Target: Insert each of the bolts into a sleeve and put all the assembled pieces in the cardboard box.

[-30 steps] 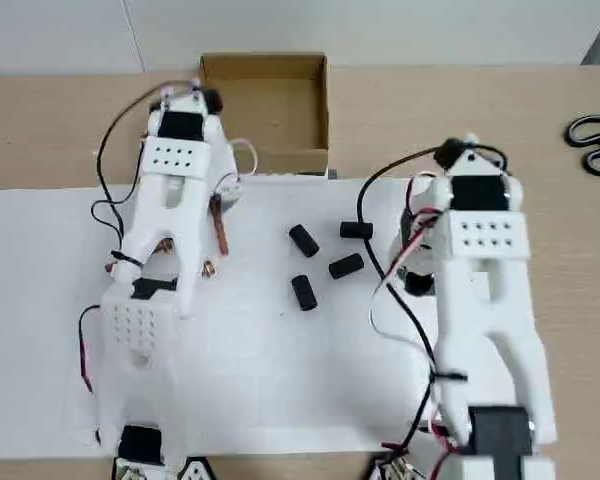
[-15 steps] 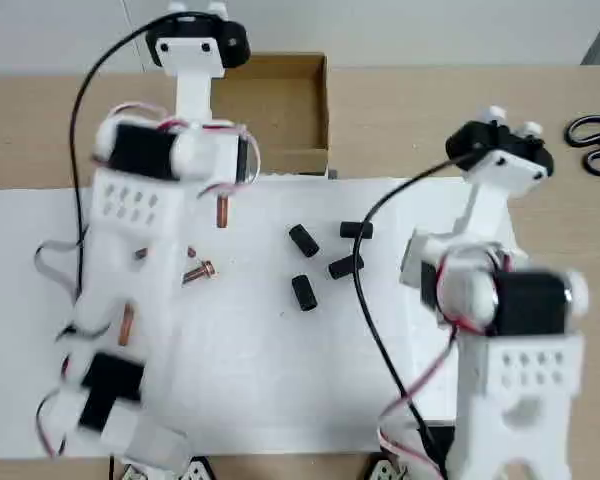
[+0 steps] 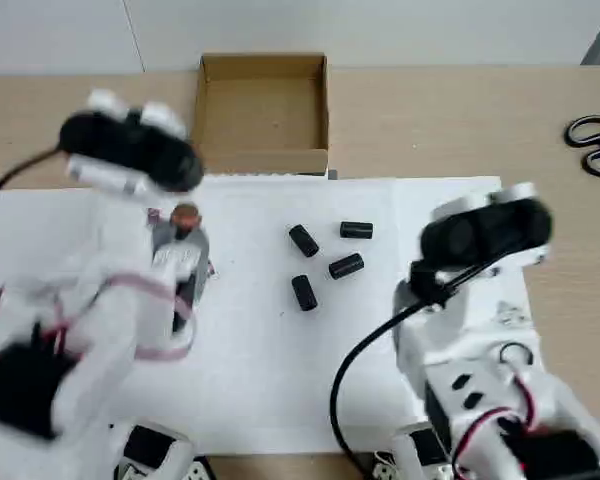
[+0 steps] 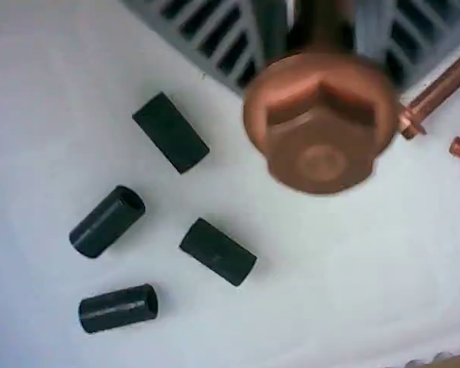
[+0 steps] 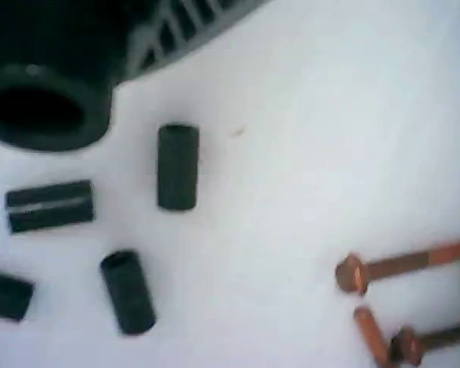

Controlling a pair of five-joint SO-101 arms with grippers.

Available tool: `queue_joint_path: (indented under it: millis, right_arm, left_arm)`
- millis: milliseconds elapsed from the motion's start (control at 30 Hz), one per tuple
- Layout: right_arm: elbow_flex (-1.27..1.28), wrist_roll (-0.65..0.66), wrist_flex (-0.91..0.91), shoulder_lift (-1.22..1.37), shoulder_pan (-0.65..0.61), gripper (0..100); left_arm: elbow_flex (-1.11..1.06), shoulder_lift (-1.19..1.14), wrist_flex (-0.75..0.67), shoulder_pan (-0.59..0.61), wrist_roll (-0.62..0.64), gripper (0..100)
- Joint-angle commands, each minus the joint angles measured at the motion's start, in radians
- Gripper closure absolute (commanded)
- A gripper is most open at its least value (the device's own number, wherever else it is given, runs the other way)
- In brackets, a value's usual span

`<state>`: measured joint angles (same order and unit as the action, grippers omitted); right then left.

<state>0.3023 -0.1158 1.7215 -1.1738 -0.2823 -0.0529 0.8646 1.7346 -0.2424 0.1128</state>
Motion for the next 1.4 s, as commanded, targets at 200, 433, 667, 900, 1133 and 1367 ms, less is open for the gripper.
queue_joint_path:
  millis: [200,433,667,900,1133,1367]
  right_arm:
    - [0.327,0.015,-0.213,-0.317,-0.064,99.6]
    - [0.606,0.051,-0.381,-0.549,-0.065,99.6]
    - [0.760,0.103,-0.460,-0.641,-0.214,99.6]
    - [0.914,0.150,-0.647,-0.638,-0.338,99.6]
    - [1.048,0.221,-0.820,-0.638,-0.458,99.6]
    - [1.112,0.222,-0.871,-0.638,-0.470,99.6]
  left_arm:
    - [-0.550,0.598,-0.330,0.003,0.000,99]
    - [-0.924,0.967,-0.479,0.005,0.150,99]
    - [-0.964,0.934,-0.585,0.017,0.354,99]
    - [-1.058,0.934,-0.736,0.015,0.368,99]
    - [-1.127,0.934,-0.899,0.011,0.459,99]
    - [-1.119,0.934,-0.899,-0.126,0.516,99]
